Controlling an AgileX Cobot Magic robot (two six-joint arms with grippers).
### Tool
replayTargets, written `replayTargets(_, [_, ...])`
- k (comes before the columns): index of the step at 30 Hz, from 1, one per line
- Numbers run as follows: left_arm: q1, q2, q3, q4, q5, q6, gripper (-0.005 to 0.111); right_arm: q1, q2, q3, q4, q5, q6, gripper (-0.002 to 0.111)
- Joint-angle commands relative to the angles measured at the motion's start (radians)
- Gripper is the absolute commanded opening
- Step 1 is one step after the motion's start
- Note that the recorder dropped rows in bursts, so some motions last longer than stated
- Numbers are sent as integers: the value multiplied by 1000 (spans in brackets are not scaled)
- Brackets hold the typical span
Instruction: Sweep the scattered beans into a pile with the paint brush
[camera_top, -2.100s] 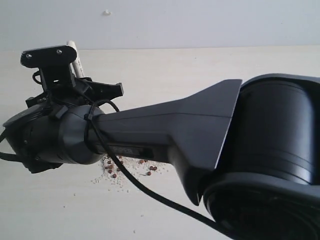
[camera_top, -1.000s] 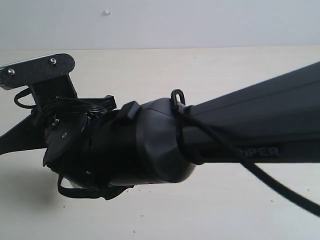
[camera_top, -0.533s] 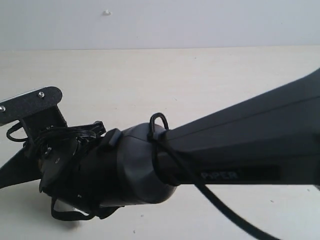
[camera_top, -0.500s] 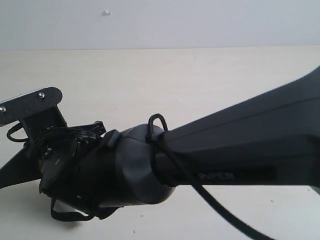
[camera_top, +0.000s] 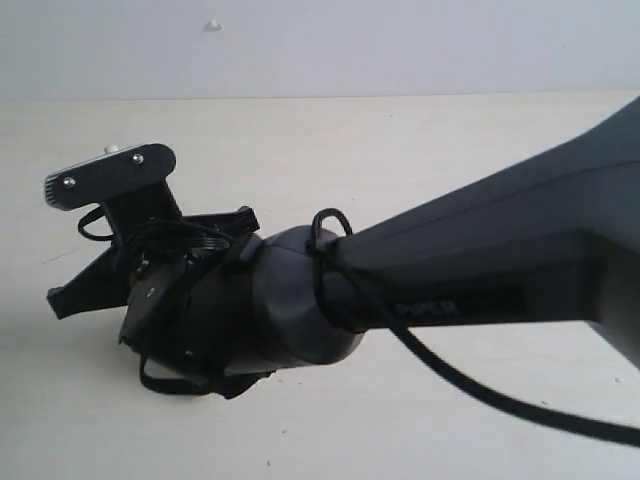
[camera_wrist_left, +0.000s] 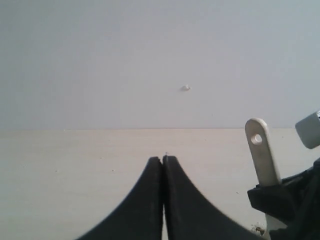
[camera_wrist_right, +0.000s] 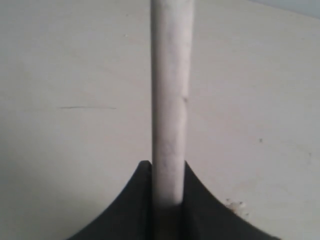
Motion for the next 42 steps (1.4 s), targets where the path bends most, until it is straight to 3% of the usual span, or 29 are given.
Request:
replayTargets(1, [3, -7, 0, -8, -8, -4, 0, -54, 8, 10, -3, 10, -20, 0])
replayTargets(13, [3, -7, 0, -8, -8, -4, 0, -104, -28, 8, -17, -50, -38, 0])
replayTargets(22, [3, -7, 0, -8, -8, -4, 0, -127, -229, 8, -17, -472, -365, 0])
replayTargets(26, [3, -7, 0, -8, -8, -4, 0, -252, -328, 8, -17, -957, -396, 0])
replayTargets(30, [3, -7, 0, -8, -8, -4, 0, -382, -359, 32, -7, -1314, -418, 0])
replayTargets(35, [3, -7, 0, -8, -8, -4, 0, -493, -348, 200, 168, -1509, -683, 0])
replayTargets(42, [3, -7, 0, -8, -8, -4, 0, -542, -257, 417, 409, -1654, -1177, 0])
